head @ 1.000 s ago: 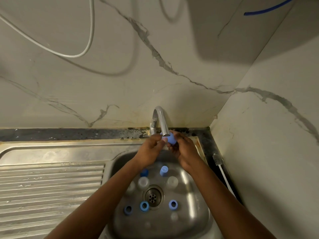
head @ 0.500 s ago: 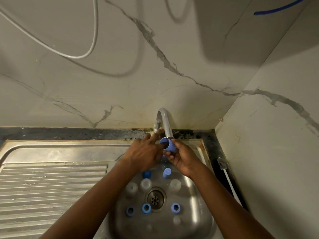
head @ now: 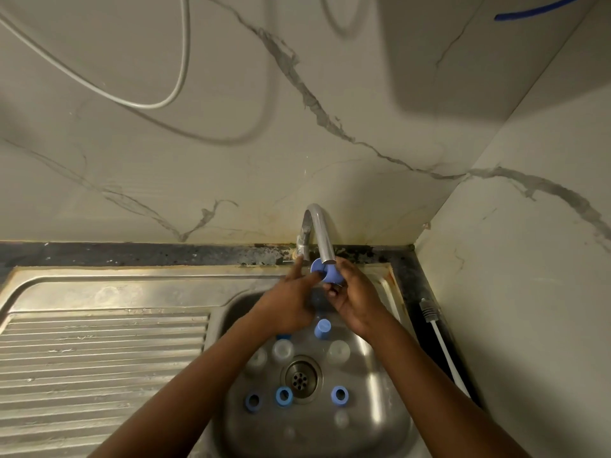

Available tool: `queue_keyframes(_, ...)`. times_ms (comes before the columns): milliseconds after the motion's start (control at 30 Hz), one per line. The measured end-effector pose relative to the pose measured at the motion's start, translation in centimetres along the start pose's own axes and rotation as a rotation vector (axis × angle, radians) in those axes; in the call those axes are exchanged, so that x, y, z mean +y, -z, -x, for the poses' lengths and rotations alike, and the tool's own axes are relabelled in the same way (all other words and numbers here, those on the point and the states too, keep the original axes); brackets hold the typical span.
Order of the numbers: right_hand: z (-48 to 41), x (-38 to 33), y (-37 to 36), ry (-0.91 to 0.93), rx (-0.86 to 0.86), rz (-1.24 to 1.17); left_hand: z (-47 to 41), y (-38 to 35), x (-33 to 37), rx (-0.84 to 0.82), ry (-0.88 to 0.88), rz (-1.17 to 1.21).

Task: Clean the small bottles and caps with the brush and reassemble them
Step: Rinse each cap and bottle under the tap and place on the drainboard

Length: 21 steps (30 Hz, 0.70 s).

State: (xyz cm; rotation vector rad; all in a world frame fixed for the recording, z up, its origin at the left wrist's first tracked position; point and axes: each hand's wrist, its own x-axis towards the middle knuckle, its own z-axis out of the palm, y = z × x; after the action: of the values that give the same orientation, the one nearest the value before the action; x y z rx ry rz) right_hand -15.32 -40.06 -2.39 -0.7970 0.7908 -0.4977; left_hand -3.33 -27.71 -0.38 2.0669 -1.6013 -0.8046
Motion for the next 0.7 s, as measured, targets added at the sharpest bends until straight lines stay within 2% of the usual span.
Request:
queue_keyframes(100, 0.0, -0.4, 0.2, 0.021, 0.015, 0.115, 0.6, 0.7, -0.2, 0.051, 0.047, -0.465)
queue_keyframes(167, 0.0, -1.0, 0.2, 0.015, 0.011, 0.195, 0.6, 0.8, -0.4, 0.107, 0.027, -0.648)
queue_keyframes(233, -0.1, -1.6, 0.3, 0.003, 0.028, 0.253, 0.7, 0.8, -0.6, 0.143, 0.043, -0.690)
queue_keyframes(300, -0.3, -2.0, 0.4, 0.008, 0.054, 0.260, 0.7, 0.3, -0.5, 0.167, 0.033, -0.632)
queue_keyframes(367, -0.4, -1.9, 0.4, 0.022, 0.059, 0.225, 0.8, -0.4, -0.4, 0.155, 0.003, -0.396)
queue_keyframes(533, -0.2, -1.0, 0.3, 0.013, 0.044, 0.083, 0.5, -1.0, -0.8, -0.013, -0.035, 0.586)
queue_keyframes(600, -0.3, -0.6, 0.4, -0.010, 0.041, 0.008, 0.8, -0.4, -0.5, -0.086, 0.000, 0.930)
queue_keyframes(700, 0.1, -0.5, 0.3, -0.059, -0.058, -0.073, 1.6, 0.3, 0.9, -0.181, 0.053, 1.278)
